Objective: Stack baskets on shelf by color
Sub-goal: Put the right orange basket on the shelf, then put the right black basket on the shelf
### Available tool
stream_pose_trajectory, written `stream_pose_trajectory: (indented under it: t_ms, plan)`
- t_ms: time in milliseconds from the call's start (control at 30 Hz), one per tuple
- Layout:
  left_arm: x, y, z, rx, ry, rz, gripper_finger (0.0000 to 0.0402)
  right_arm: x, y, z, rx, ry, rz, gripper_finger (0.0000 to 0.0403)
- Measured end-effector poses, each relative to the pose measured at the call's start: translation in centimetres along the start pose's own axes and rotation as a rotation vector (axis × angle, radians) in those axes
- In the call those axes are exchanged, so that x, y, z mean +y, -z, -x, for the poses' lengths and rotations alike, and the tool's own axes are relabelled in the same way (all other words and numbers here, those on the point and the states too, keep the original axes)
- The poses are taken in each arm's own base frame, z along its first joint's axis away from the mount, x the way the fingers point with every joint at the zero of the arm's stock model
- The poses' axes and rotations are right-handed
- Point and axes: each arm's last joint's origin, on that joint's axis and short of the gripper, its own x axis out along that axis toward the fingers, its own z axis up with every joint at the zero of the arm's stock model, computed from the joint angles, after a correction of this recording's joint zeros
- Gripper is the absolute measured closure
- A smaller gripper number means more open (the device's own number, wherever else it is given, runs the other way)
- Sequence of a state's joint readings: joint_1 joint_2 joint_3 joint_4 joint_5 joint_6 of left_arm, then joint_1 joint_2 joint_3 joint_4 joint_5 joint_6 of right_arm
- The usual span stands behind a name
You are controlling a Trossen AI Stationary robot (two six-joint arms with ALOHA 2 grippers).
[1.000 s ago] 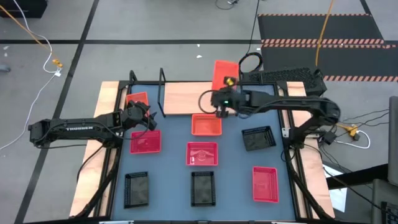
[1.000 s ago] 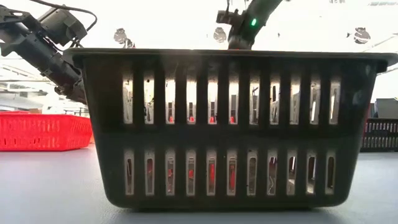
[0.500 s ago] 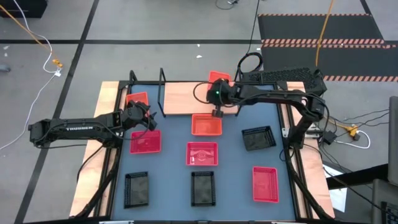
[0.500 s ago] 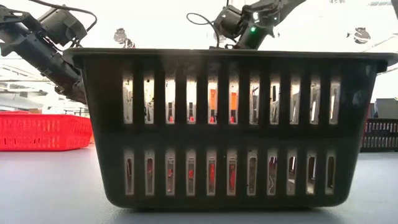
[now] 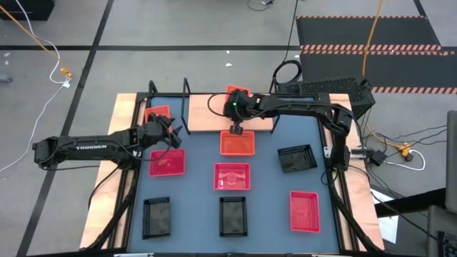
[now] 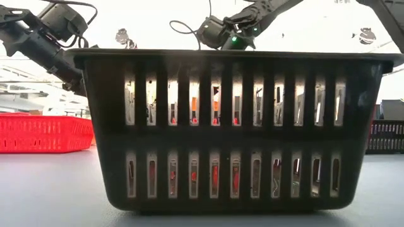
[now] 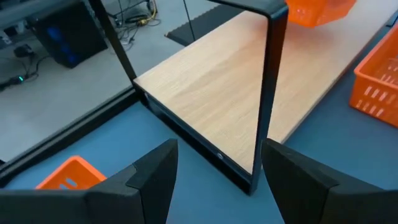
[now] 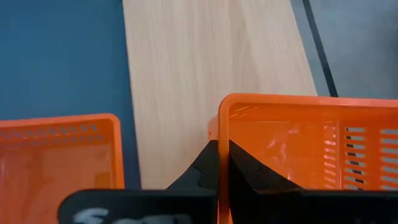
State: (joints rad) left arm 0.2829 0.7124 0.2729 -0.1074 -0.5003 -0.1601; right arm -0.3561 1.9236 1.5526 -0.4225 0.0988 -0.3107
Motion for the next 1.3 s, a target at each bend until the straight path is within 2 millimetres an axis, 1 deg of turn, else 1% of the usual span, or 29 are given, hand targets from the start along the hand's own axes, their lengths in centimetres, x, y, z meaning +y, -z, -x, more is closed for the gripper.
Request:
stream_pose_trajectory:
  t_ms: [67, 267, 367, 500, 633, 867, 933, 1000, 1067, 1133, 1233, 1300]
  plan:
    - [0.1, 0.0, 0.0, -0.001, -0.004, -0.01, 0.017, 0.1, -0.3, -0.3, -0.009, -0.001, 0.0, 0.0399]
    - [0.3, 0.0, -0.1, 0.001, -0.019, -0.017, 0.017, 1.3, -0.2, -1.0, 0.011, -0.075, 0.007, 0.0399]
    - [0.3, 0.0, -0.2, 0.002, -0.023, -0.014, 0.0169, 1.8, 0.0, -1.0, 0.035, -0.087, 0.02, 0.0399]
    - [0.3, -0.1, -0.1, 0.001, -0.023, -0.014, 0.017, 2.0, -0.1, -0.9, 0.039, -0.09, 0.018, 0.0391]
    - [0.3, -0.1, -0.1, -0.002, -0.023, -0.013, 0.017, 2.0, 0.0, -0.9, 0.044, -0.09, -0.016, 0.0363]
    - [0.3, -0.1, -0.1, -0.002, -0.022, -0.018, 0.017, 2.0, -0.1, -0.7, 0.041, -0.082, -0.016, 0.0284]
    - [0.3, -0.1, -0.1, 0.001, -0.023, -0.019, 0.017, 1.9, -0.4, 0.0, 0.026, -0.078, -0.015, 0.0263]
    - [0.4, 0.0, -0.1, 0.008, -0.024, -0.022, 0.017, 1.8, -0.8, 1.3, 0.0, -0.073, -0.004, 0.0246]
    - [0.4, 0.1, -0.1, 0.017, -0.025, -0.022, 0.017, 2.0, -1.2, 3.3, -0.01, -0.06, 0.021, 0.0234]
    - [0.4, 0.2, -0.1, 0.028, -0.026, -0.025, 0.017, 2.3, -1.3, 5.7, -0.001, -0.059, 0.086, 0.0226]
    - [0.4, 0.4, -0.1, 0.04, -0.027, -0.032, 0.017, 3.1, -0.7, 9.1, 0.058, -0.091, 0.223, 0.0221]
    - [0.4, 0.4, -0.1, 0.045, -0.027, -0.036, 0.017, 3.9, 0.2, 10.7, 0.094, -0.124, 0.331, 0.0222]
